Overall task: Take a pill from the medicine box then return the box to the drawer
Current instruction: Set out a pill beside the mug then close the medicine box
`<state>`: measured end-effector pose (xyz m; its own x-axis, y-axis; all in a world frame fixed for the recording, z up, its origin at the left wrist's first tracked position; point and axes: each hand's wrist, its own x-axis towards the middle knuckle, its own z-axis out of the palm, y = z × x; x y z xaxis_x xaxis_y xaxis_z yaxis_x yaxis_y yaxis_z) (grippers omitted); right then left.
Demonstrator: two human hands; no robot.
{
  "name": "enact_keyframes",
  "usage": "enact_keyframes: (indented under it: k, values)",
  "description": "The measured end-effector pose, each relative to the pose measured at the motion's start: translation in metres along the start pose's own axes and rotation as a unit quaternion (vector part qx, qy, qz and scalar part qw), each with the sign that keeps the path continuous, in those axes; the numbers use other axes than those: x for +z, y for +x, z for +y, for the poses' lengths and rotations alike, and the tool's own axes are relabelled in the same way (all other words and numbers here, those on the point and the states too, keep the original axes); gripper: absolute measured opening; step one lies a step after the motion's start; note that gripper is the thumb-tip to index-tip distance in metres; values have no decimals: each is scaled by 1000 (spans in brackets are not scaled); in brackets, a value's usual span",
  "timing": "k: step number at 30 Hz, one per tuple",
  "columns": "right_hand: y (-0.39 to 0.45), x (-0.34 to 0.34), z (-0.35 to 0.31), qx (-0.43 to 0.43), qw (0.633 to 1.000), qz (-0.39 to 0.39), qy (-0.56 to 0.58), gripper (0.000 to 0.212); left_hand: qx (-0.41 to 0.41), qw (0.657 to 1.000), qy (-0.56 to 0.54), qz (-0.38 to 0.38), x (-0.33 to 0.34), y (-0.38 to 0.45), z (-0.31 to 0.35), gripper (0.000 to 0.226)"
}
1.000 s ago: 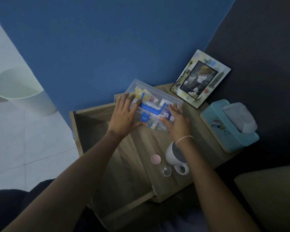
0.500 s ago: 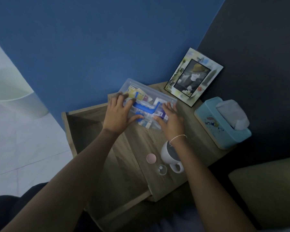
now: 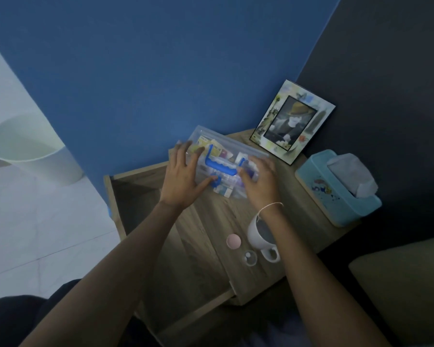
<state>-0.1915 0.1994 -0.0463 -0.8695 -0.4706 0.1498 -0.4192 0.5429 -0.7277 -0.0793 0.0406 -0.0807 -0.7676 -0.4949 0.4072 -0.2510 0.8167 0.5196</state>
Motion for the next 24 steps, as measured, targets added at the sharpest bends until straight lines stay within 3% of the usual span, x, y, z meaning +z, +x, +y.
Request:
enact_keyframes:
  k: [3,5,9,18,24]
  values:
    - [17,-1,-6,93,993,53,49,56,-137,982,-130,16,0,10,2,81]
    - [27,-2,-6,181,976,34,113,63,-216,955,-203,0,2,22,4,83]
    - [31,0,-9,300,924,-1,239,65,-283,933,-220,-45,2,38,5,78]
    - [17,-3,-24,308,923,-15,232,56,-271,942,-189,-61,-33,34,6,62]
    - [-4,-5,-61,241,933,-16,267,45,-247,955,-163,-32,-83,28,-4,56]
